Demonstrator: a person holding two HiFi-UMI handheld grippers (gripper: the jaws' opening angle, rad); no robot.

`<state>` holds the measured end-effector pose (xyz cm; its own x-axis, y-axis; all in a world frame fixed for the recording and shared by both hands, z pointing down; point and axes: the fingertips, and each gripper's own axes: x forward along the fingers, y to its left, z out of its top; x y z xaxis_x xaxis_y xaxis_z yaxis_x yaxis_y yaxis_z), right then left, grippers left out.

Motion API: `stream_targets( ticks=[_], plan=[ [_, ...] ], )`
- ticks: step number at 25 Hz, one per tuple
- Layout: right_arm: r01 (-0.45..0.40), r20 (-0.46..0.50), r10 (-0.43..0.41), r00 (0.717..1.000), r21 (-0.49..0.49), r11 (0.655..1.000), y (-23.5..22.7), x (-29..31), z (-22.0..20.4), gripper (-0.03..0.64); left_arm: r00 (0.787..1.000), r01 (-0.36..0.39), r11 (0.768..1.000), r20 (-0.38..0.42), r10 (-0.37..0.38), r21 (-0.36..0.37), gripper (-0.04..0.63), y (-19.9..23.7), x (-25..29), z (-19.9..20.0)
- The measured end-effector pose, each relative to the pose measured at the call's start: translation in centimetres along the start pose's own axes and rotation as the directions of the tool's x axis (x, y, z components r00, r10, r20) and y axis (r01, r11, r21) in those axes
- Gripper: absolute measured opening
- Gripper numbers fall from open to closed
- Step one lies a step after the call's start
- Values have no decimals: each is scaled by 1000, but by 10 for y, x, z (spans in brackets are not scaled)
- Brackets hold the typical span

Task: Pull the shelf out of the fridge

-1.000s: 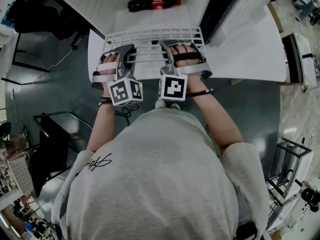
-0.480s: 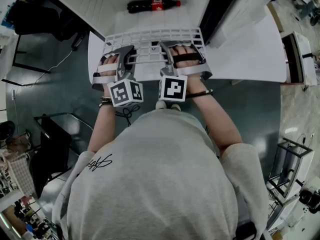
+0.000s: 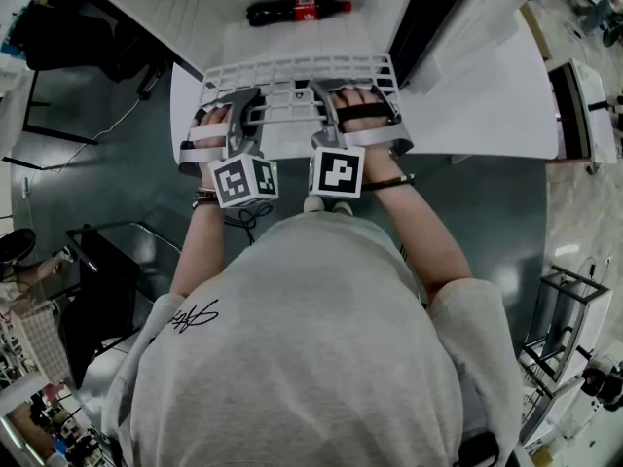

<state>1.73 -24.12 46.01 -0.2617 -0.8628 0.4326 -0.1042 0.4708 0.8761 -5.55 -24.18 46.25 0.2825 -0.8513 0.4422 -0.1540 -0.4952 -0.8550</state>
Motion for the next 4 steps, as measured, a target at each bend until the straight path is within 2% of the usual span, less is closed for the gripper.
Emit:
stream_targets(
  ticks=[4],
  plan=[
    [2,0,-2,1000,1,1000,-1,2,2,48,1000,4,1000,-6,-4,17,52,0,1,-3]
  ],
)
